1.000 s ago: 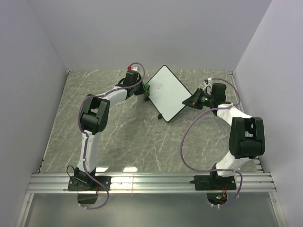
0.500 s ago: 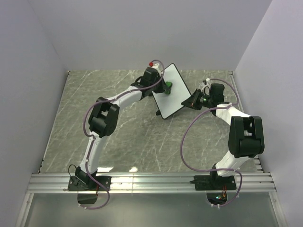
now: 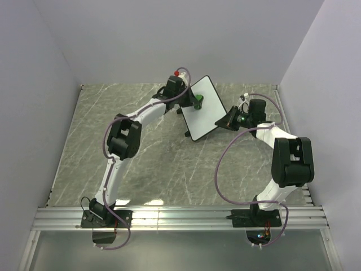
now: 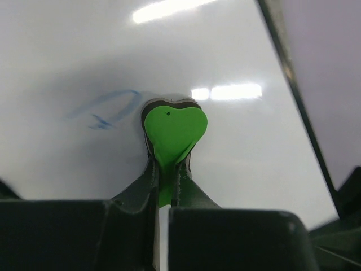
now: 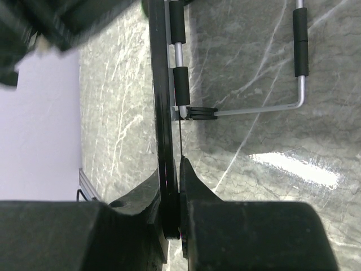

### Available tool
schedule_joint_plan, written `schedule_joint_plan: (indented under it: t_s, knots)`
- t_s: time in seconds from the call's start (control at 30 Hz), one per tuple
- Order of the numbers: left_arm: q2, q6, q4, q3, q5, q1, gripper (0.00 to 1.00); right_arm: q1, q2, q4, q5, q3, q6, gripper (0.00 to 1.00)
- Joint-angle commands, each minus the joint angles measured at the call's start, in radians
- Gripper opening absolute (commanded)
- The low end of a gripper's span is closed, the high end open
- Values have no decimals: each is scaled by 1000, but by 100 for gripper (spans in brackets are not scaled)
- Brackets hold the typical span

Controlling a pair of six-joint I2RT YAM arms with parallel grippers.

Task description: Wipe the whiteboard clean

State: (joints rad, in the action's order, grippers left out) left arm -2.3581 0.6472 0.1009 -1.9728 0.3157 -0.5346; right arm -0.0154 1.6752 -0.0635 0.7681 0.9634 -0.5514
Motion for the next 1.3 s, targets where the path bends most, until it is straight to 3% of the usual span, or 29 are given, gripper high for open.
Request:
schedule_joint_plan:
  t_s: [0.0,0.2,0.5,0.73,0.87,1.07,1.27]
  knots:
    - [-137,-46,144,-82,-24,77,0,-29,27,99,-33,15,8,0]
    - [-234,-96,220,-224,16,143,0,-32,17,140,-36,17,41,0]
    - [-130,-147,175,-196,143,102,0,-52,41,149,-42,37,44,0]
    - [-158,-219,290,-368,118,-1,0,-93,66,171,-50,72,57,0]
    - [-170,-253,324,-391,121,-48,0,-124,72,221,-67,98,93,0]
    - [-150,-259,327,-374,80,-48,0,-152,69,241,-79,100,114,0]
    - [-234,-222,364,-480,10,14,0,-169,49,267,-85,95,131,0]
